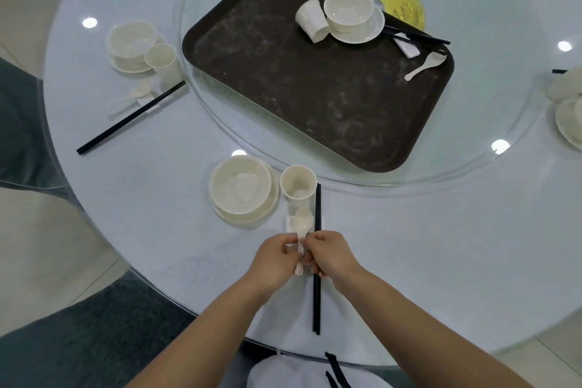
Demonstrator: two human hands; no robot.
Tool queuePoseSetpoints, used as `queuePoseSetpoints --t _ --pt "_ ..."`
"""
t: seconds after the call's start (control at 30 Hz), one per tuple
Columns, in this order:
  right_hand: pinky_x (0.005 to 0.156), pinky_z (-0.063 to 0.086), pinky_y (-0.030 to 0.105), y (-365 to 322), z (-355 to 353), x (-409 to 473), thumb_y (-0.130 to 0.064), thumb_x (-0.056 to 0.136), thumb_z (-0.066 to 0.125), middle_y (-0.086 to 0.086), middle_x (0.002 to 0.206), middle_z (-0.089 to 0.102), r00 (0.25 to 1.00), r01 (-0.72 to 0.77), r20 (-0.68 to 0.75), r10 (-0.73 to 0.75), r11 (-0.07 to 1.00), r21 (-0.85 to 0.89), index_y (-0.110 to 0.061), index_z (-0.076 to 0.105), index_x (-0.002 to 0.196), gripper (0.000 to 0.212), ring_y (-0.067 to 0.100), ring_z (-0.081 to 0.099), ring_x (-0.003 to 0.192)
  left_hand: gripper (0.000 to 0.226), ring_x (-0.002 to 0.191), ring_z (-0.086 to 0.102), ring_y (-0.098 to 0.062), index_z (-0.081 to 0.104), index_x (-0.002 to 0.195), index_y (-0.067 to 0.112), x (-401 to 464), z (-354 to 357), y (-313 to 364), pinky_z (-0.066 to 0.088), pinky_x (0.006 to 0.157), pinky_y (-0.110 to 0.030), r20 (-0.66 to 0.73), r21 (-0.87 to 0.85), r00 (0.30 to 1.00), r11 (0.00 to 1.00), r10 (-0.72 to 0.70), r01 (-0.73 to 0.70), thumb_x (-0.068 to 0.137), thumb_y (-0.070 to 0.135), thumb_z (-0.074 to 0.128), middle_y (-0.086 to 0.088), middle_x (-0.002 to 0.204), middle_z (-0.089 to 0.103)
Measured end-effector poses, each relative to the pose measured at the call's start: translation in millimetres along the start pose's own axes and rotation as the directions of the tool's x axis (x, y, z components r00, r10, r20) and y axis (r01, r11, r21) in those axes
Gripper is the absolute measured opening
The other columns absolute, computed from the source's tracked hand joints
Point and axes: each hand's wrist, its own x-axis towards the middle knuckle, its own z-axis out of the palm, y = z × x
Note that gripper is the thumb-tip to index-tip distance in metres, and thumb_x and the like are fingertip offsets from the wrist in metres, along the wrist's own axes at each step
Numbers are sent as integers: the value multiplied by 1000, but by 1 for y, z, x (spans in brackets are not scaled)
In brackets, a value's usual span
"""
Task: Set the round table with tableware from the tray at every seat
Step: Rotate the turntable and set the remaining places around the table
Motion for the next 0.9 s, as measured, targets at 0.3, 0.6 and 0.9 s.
queuePoseSetpoints --t 0.3,0.6,0.9 --pt "40 36 19 -2 4 3 -14 87 51 1 54 59 999 37 -21 -40 993 -112 -10 54 60 27 9 46 35 30 77 72 -13 72 84 25 2 3 -1 59 84 -35 -39 -68 998 997 -41 39 87 4 51 2 78 75" --pt "37 36 17 2 -3 3 -14 89 51 3 60 61 998 62 -19 -65 990 -125 -8 59 71 21 3 48 34 20 98 65 -17 67 105 22 5 2 -9 52 97 -39 -72 -35 994 996 -87 84 93 15 53 -2 104 69" --pt "66 52 31 1 -34 8 -23 91 56 -7 76 65 911 266 -273 -309 946 -183 -23 65 88 9 12 62 66 31 97 59 -10 57 125 21 2 -8 -14 43 81 -25 -174 22 982 997 -67 72 94 20 53 6 110 60"
